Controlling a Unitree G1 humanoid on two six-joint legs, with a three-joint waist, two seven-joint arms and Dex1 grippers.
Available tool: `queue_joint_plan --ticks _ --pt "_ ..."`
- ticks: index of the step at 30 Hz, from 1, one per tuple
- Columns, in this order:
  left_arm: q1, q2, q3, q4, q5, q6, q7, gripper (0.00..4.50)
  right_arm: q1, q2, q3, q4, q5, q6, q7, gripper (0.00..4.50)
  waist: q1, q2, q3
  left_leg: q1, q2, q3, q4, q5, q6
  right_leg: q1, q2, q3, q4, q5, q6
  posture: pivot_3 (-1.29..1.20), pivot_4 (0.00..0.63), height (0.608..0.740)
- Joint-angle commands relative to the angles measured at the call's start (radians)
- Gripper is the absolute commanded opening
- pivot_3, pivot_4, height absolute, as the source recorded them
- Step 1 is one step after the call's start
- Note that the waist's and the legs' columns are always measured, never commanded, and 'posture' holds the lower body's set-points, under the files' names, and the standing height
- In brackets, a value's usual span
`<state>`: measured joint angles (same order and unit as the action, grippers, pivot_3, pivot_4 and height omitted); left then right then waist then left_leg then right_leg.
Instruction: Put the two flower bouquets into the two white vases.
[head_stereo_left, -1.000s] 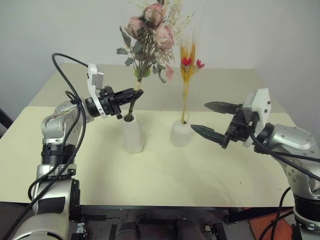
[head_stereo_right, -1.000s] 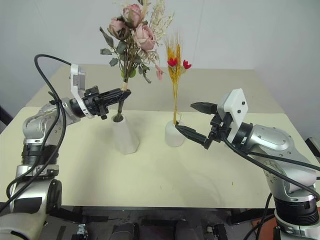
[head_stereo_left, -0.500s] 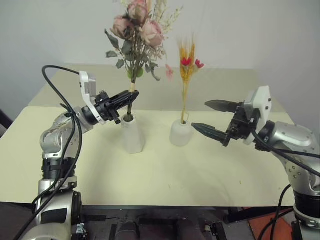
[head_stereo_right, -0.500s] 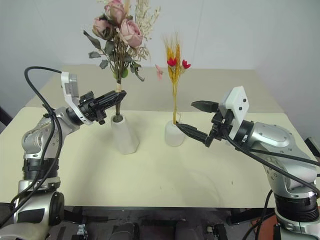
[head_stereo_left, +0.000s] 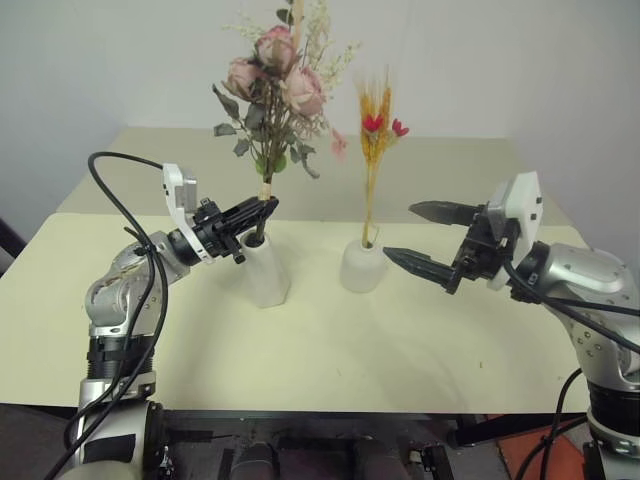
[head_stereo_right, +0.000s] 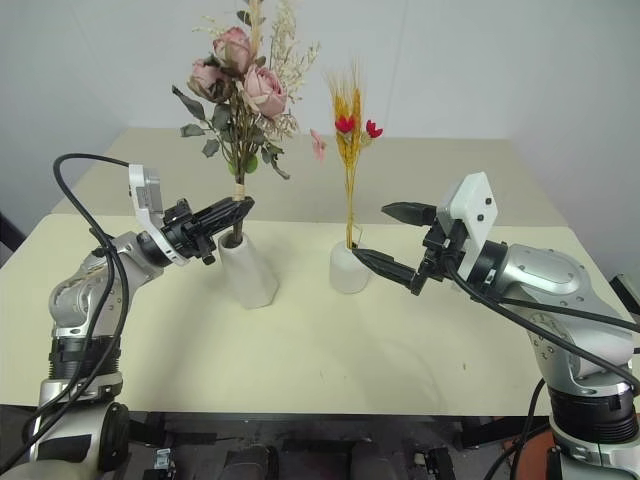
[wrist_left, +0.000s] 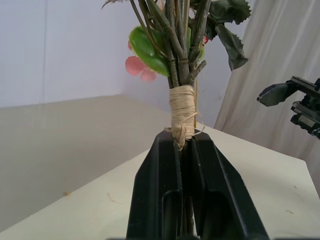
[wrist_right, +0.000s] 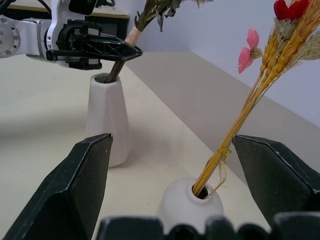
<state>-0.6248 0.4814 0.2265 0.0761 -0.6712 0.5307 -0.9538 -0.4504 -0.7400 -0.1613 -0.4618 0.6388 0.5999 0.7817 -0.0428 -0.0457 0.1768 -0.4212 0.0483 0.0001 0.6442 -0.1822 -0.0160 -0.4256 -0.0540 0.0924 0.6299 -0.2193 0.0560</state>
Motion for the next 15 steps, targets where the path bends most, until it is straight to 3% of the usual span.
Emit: queue_joint_plan --ticks 1,11,15 --pt "0.003 0.003 0.010 -0.044 -0.006 -0.029 0.007 0.01 -0.013 -0.014 -0.016 -0.018 -0.004 -0.013 -0.004 4.50 0.001 0.000 0.000 0.000 0.000 0.000 0.000 0.000 0.000 0.000 0.000 0.000 0.000 0.000 0.000 0.00 0.150 0.740" --pt "0.046 0.012 -0.006 -0.073 0.000 -0.039 0.019 0.01 -0.020 -0.014 -0.013 -0.011 -0.008 -0.012 0.001 4.50 0.000 0.000 0.000 0.000 0.000 0.000 0.000 0.000 0.000 0.000 0.000 0.000 0.000 0.000 0.000 0.00 0.150 0.740" --pt "0.035 0.022 0.001 -0.073 -0.012 -0.027 0.022 1.34 -0.023 -0.012 -0.010 -0.006 -0.009 -0.012 0.003 4.50 0.000 0.000 0.000 0.000 0.000 0.000 0.000 0.000 0.000 0.000 0.000 0.000 0.000 0.000 0.000 0.00 0.150 0.740"
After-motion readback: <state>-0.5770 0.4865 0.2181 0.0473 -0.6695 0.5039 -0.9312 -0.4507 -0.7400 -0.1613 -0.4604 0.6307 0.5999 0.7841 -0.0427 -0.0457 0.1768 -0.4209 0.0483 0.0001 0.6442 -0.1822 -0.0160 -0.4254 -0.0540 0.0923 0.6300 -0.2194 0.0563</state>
